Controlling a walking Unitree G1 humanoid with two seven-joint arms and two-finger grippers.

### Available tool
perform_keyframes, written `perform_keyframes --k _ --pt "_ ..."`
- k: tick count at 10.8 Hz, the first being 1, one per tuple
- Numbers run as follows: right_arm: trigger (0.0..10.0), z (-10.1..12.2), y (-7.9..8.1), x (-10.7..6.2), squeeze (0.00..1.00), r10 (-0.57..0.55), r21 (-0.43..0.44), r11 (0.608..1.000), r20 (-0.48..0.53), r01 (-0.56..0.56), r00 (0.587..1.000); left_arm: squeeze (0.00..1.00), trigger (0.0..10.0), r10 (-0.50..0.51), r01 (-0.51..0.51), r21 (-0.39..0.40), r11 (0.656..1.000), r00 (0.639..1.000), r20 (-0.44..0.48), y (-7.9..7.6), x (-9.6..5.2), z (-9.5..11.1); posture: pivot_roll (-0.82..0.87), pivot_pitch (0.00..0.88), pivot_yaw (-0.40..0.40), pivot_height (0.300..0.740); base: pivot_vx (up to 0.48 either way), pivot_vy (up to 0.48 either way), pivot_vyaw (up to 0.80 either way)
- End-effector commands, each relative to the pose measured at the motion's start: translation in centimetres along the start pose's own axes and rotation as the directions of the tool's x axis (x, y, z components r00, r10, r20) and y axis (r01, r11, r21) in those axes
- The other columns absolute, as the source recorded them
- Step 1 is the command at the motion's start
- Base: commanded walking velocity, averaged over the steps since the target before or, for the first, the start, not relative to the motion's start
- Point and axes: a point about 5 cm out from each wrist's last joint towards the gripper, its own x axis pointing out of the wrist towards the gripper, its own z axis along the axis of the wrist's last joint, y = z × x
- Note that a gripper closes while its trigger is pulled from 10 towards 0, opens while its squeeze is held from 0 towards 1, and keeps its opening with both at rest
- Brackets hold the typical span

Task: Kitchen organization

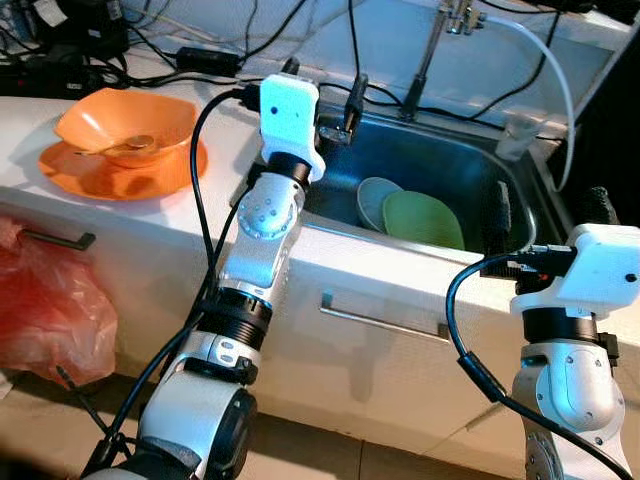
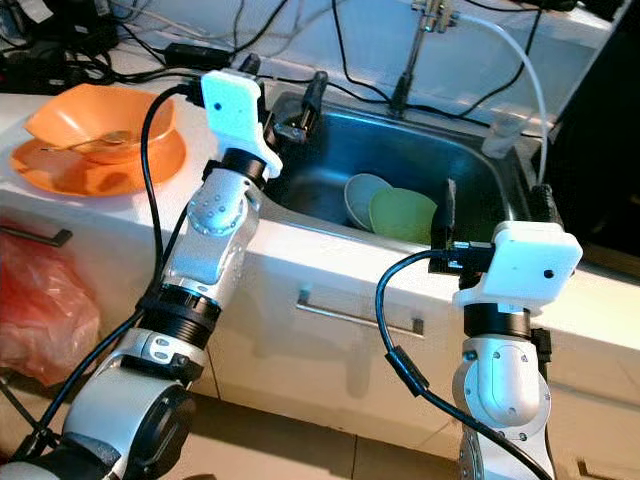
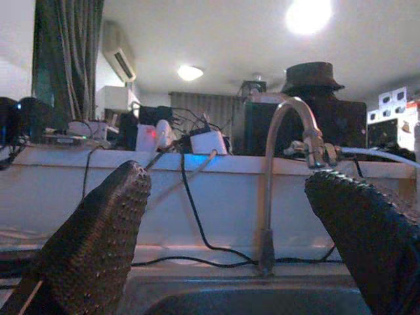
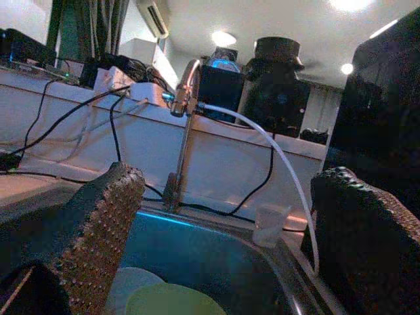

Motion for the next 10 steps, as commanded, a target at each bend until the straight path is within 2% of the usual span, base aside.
perform_keyframes --k 1,4,9,10 --pt "10.0 0.17 -0.13 0.19 0.00 0.000 -0.018 1.000 0.005 0.000 1.000 0.00 10.0 -0.027 0.027 -0.006 1.000 0.999 0.020 -0.58 0.53 0.67 0.10 0.000 -0.116 0.740 0.368 0.281 0.00" --pt "10.0 0.12 -0.01 0.13 0.00 0.002 -0.019 1.000 0.002 -0.002 1.000 0.00 10.0 -0.034 0.034 -0.013 0.999 0.999 0.016 -0.62 0.45 0.53 0.10 0.000 -0.114 0.740 0.384 0.289 0.00" --pt "10.0 0.06 0.06 0.01 0.00 0.003 -0.020 1.000 -0.005 -0.003 1.000 0.00 10.0 -0.046 0.046 -0.021 0.999 0.999 -0.003 -0.82 0.22 0.13 0.10 0.000 -0.115 0.740 0.000 0.000 0.00" --pt "10.0 0.03 0.10 0.04 0.00 0.005 -0.020 1.000 -0.006 -0.005 1.000 0.00 10.0 -0.049 0.049 -0.019 0.999 0.999 -0.005 -0.82 0.23 0.10 0.10 0.000 -0.115 0.740 0.285 0.000 0.00"
